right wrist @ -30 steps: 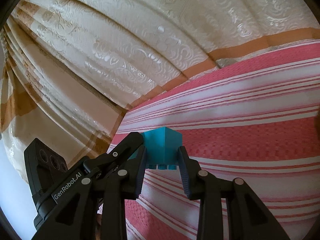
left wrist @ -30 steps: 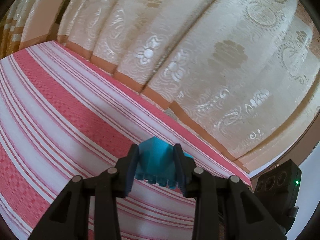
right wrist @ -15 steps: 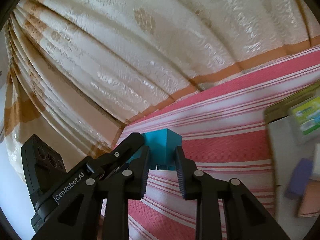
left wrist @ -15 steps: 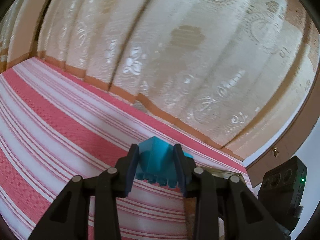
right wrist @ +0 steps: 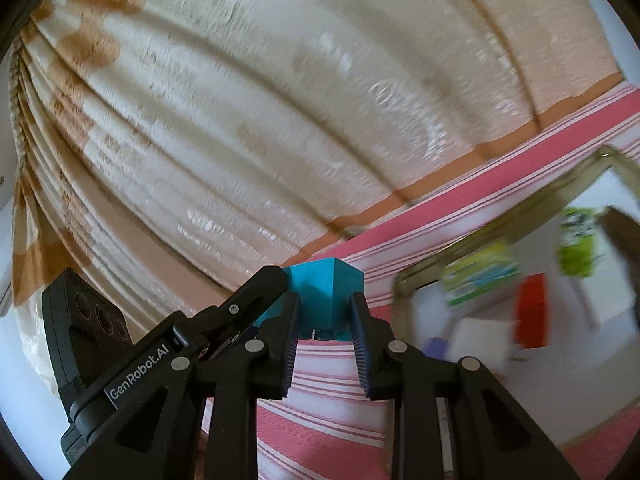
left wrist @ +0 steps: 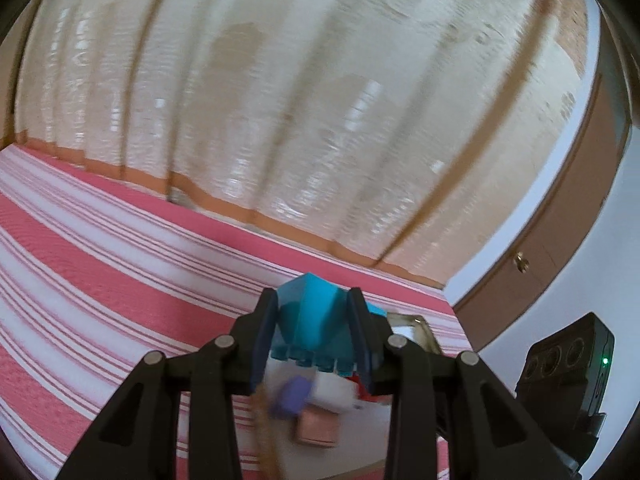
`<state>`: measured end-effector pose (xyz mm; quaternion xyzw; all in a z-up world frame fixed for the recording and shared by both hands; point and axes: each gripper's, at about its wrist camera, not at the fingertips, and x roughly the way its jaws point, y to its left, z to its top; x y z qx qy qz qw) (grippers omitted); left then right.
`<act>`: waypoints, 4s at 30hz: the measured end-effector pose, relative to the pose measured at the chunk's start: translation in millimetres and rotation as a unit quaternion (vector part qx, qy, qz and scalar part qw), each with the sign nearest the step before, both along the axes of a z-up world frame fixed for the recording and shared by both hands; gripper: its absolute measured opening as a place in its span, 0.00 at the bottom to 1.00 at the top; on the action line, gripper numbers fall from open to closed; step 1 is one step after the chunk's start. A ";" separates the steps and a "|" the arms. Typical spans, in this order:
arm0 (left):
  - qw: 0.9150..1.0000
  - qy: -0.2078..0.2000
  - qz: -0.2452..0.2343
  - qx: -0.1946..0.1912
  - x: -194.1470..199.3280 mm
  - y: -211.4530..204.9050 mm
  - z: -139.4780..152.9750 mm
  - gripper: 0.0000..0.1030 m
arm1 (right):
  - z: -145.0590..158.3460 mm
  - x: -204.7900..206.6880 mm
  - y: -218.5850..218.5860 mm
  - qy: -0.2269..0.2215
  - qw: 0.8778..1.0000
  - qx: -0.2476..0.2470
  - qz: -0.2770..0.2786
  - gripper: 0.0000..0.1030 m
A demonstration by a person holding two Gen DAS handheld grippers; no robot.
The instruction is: Organize rigid objects
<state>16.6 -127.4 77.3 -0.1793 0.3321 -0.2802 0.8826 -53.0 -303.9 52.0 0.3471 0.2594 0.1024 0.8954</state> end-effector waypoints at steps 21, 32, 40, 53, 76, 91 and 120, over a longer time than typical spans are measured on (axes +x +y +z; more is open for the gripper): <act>0.997 0.047 -0.053 0.036 -4.6 -118.4 -48.2 0.32 | -52.6 -25.6 -105.6 0.046 0.997 0.018 -0.062 0.25; 0.995 0.061 -0.070 0.043 5.9 -143.2 -64.4 0.32 | -65.0 -23.7 -122.1 0.060 0.994 0.009 -0.088 0.22; 0.992 0.087 -0.074 0.056 11.4 -151.3 -73.5 0.32 | -64.3 -22.9 -122.7 0.071 0.991 -0.036 -0.112 0.18; 0.989 0.055 -0.022 0.137 2.1 -139.9 -67.6 0.77 | -60.3 -30.0 -121.9 0.076 0.989 -0.053 -0.116 0.19; 0.948 -0.066 0.031 0.310 -15.3 -153.8 -70.6 0.94 | -60.0 -39.0 -131.5 0.053 0.993 0.002 -0.107 0.18; 0.968 -0.087 0.074 0.225 -18.4 -116.1 -52.9 0.99 | -45.0 -75.9 -163.4 -0.030 0.977 0.085 -0.193 0.58; 0.960 -0.185 0.127 0.165 -68.5 -54.6 -63.9 1.00 | -21.0 -116.6 -82.7 -0.080 0.889 -0.304 -0.334 0.93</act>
